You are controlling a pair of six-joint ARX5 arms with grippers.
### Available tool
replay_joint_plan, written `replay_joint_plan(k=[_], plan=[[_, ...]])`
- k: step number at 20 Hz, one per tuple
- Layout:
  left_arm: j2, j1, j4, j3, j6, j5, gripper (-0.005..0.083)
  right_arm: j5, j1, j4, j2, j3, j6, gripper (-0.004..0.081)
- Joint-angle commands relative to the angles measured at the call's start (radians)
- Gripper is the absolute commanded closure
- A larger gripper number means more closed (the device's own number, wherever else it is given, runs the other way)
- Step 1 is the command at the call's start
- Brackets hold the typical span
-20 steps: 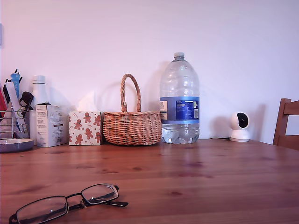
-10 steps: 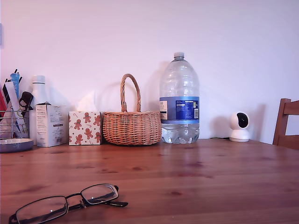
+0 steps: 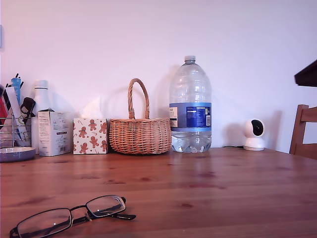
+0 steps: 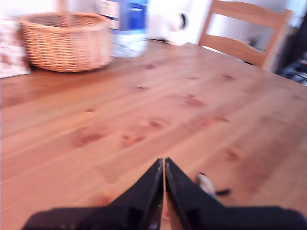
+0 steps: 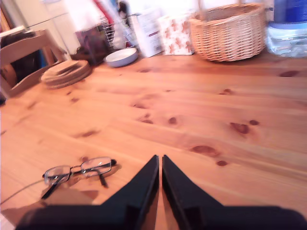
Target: Pick up the glasses and open them, then place them back on the table
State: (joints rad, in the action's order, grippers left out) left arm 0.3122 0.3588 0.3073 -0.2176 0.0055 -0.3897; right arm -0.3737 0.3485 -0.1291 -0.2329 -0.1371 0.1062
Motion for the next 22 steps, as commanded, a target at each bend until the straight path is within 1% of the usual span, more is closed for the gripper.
replay_joint_plan(k=[1, 2, 4, 5, 10, 13, 15, 16, 17, 18, 19, 22], plan=[[0.049, 0.026, 0.031, -0.056, 0.038, 0.014, 0.0793, 0.018, 0.02, 0.004, -0.006, 0.011, 0.0, 0.078], [0.084, 0.044, 0.054, -0.085, 0.049, 0.018, 0.0793, 0.016, 0.034, 0.004, -0.006, 0.011, 0.011, 0.078], [0.157, 0.084, 0.077, -0.14, 0.047, 0.017, 0.0793, 0.012, 0.065, 0.005, -0.006, 0.011, 0.105, 0.078], [0.198, 0.101, 0.091, -0.168, 0.047, 0.013, 0.0793, 0.008, 0.082, 0.003, -0.006, 0.011, 0.135, 0.078], [0.389, 0.161, 0.097, -0.282, 0.013, -0.082, 0.0793, 0.008, 0.155, 0.005, -0.006, 0.011, 0.142, 0.078], [0.534, 0.188, 0.149, -0.369, 0.026, -0.057, 0.0793, 0.019, 0.169, 0.005, -0.006, 0.011, 0.141, 0.078], [0.627, 0.214, 0.204, -0.435, 0.044, -0.013, 0.0786, 0.028, 0.169, 0.005, -0.006, 0.011, 0.141, 0.078], [0.665, 0.227, 0.228, -0.461, 0.079, 0.004, 0.0753, 0.039, 0.169, 0.005, -0.006, 0.011, 0.141, 0.078], [0.706, 0.243, 0.248, -0.488, 0.102, 0.018, 0.0683, 0.046, 0.169, 0.005, -0.006, 0.011, 0.14, 0.078], [0.747, 0.256, 0.262, -0.51, 0.106, 0.033, 0.0593, 0.049, 0.169, 0.005, -0.006, 0.011, 0.14, 0.078], [0.786, 0.266, 0.272, -0.525, 0.108, 0.05, 0.0537, 0.053, 0.169, 0.005, -0.006, 0.011, 0.14, 0.078], [0.911, 0.283, 0.299, -0.562, 0.107, 0.115, 0.0527, 0.073, 0.169, 0.005, -0.006, 0.011, 0.14, 0.078]])
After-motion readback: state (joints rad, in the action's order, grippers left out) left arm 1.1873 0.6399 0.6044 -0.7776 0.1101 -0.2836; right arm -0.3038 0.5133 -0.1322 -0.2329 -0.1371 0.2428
